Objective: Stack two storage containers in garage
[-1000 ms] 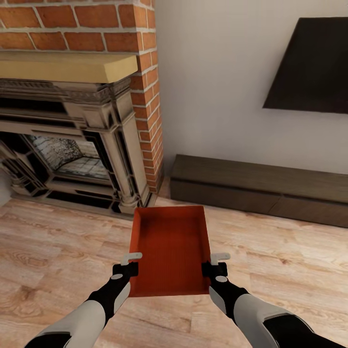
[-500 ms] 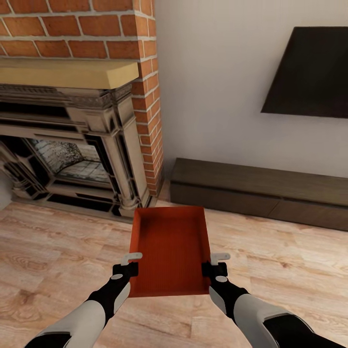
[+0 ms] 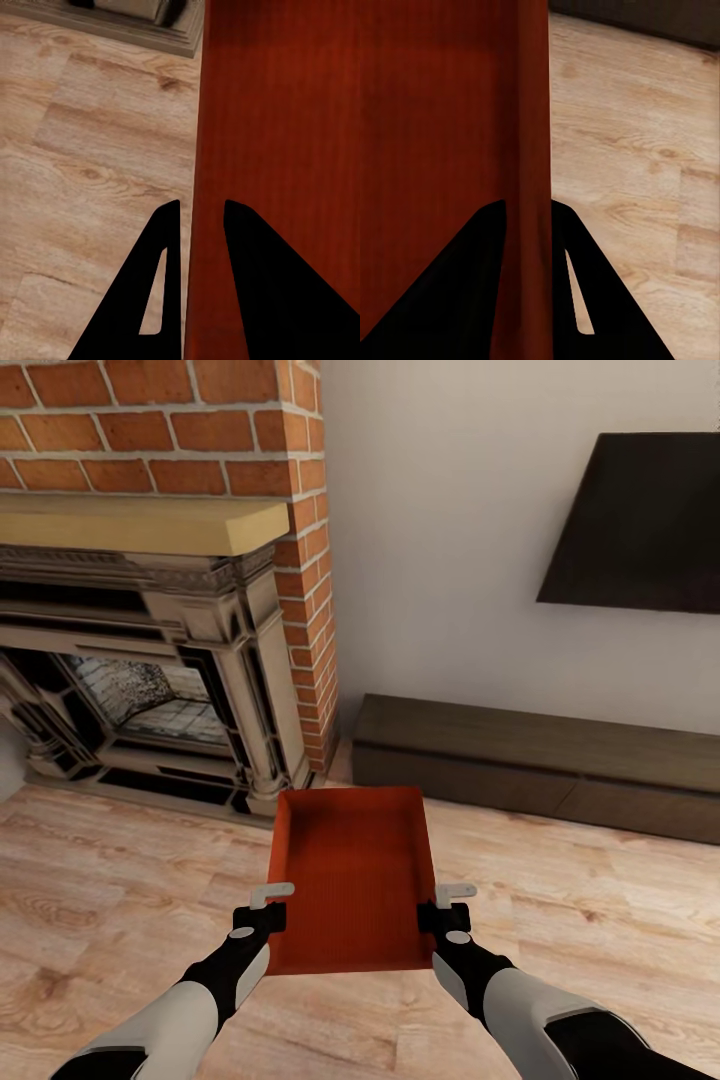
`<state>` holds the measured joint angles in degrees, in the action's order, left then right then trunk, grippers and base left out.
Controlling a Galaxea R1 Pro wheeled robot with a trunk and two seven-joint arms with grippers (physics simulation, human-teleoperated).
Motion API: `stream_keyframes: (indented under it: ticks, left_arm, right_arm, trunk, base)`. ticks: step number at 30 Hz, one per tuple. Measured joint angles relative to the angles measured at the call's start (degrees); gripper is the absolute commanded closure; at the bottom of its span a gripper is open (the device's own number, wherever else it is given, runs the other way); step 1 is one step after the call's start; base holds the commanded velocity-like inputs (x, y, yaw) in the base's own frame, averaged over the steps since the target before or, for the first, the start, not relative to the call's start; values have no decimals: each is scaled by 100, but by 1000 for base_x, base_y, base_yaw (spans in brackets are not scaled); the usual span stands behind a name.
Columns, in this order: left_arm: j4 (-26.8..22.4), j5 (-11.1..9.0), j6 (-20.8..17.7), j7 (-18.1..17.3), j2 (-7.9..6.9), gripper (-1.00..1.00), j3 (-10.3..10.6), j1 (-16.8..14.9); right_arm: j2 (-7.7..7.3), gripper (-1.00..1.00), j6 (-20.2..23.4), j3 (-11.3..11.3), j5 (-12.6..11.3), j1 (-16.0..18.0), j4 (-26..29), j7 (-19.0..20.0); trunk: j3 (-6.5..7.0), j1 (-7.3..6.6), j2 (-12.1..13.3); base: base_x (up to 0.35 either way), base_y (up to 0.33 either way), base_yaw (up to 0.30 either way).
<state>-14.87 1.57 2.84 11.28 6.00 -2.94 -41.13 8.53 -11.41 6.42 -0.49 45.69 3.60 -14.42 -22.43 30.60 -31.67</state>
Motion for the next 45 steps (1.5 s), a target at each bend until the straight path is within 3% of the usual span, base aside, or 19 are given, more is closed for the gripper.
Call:
stream_keyframes:
  ticks: [45]
  left_arm:
    - [0,-1,1,-13,-9,100,6,1]
  right_arm:
    - [9,100,-20,-6,-1,0,-18,-12]
  trunk:
    - [414,0,1]
  base:
    - [0,0,0]
